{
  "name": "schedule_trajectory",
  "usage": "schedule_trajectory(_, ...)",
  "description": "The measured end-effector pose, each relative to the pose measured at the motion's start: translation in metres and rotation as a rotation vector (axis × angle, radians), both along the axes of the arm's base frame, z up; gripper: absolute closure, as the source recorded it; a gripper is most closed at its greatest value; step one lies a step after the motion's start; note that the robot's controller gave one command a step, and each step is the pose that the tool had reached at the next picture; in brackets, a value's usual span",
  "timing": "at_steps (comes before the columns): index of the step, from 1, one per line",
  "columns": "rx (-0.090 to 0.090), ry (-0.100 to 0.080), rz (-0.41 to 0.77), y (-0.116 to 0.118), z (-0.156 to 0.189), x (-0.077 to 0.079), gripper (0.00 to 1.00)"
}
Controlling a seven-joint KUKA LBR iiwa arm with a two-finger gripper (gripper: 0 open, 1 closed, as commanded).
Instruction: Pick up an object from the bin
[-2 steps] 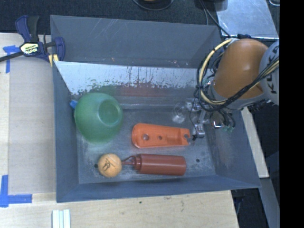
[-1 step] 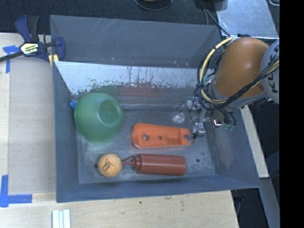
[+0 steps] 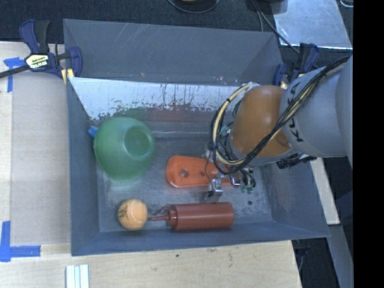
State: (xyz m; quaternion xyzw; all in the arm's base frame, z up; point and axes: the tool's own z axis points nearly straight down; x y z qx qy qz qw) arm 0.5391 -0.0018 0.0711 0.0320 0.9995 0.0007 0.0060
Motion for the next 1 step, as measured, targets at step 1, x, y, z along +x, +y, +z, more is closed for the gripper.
schedule_trajectory(1, -0.004, 0.0, 0.151, -0.0045, 0.0001, 0.031, 1.0)
